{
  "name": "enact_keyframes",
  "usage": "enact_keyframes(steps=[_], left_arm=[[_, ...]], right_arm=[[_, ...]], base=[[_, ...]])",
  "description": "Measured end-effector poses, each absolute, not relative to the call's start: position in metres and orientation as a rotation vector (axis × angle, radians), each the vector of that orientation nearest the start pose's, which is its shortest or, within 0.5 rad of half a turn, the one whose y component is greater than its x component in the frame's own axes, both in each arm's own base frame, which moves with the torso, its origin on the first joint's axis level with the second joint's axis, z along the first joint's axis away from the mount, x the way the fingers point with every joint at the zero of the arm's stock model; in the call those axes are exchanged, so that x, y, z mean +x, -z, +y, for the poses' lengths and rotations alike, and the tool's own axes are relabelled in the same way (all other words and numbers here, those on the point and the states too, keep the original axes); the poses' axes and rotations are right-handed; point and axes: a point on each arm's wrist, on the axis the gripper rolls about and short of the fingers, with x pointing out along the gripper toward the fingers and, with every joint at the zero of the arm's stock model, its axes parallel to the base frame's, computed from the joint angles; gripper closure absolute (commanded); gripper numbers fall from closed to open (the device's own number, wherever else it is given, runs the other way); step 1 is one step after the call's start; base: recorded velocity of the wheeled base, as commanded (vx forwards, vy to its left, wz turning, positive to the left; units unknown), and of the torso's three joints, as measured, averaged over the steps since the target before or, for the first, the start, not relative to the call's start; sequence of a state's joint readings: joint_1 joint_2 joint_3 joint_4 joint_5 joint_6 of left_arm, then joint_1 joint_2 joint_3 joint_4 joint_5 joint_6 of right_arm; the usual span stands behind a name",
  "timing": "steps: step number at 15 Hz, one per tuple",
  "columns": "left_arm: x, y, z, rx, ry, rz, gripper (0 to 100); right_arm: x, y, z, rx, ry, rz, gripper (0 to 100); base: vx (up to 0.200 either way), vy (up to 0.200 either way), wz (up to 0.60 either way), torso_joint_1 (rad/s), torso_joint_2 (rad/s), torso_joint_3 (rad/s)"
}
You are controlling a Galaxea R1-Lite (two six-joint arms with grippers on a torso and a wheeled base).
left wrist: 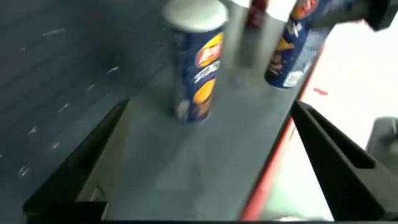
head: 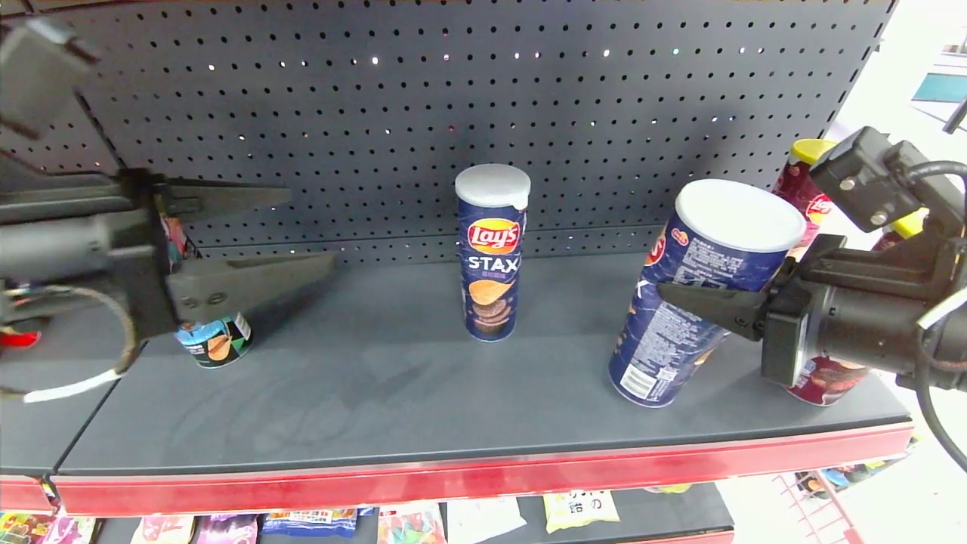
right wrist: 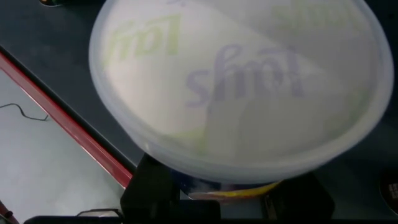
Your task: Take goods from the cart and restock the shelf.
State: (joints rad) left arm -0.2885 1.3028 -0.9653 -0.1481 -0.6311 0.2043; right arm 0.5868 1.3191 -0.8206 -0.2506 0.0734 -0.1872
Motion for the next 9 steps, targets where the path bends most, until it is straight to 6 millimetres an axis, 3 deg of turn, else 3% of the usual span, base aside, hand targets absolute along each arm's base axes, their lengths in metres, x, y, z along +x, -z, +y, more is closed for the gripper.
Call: enact_keyframes(steps=[2, 5, 9], left_arm=[[0.234, -0.275, -0.098, 0.222, 1.041, 0.104, 0], [0.274, -0.266, -0.129, 0.253, 1.114, 0.108, 0], [0.311, -0.253, -0.155, 0.271, 1.15, 0.092, 0]], right_arm=[[0.179, -0.248, 0.118, -0.238, -0.667, 0.185, 100], [0.178, -0.247, 0.117, -0.222, -0.663, 0.193, 100], [0.177, -0.247, 0.117, -0.224, -0.663, 0.193, 100]], base=[[0.0, 0.0, 0.0, 0.0, 0.0, 0.0], [0.0, 0.0, 0.0, 0.0, 0.0, 0.0], [0.0, 0.0, 0.0, 0.0, 0.0, 0.0]])
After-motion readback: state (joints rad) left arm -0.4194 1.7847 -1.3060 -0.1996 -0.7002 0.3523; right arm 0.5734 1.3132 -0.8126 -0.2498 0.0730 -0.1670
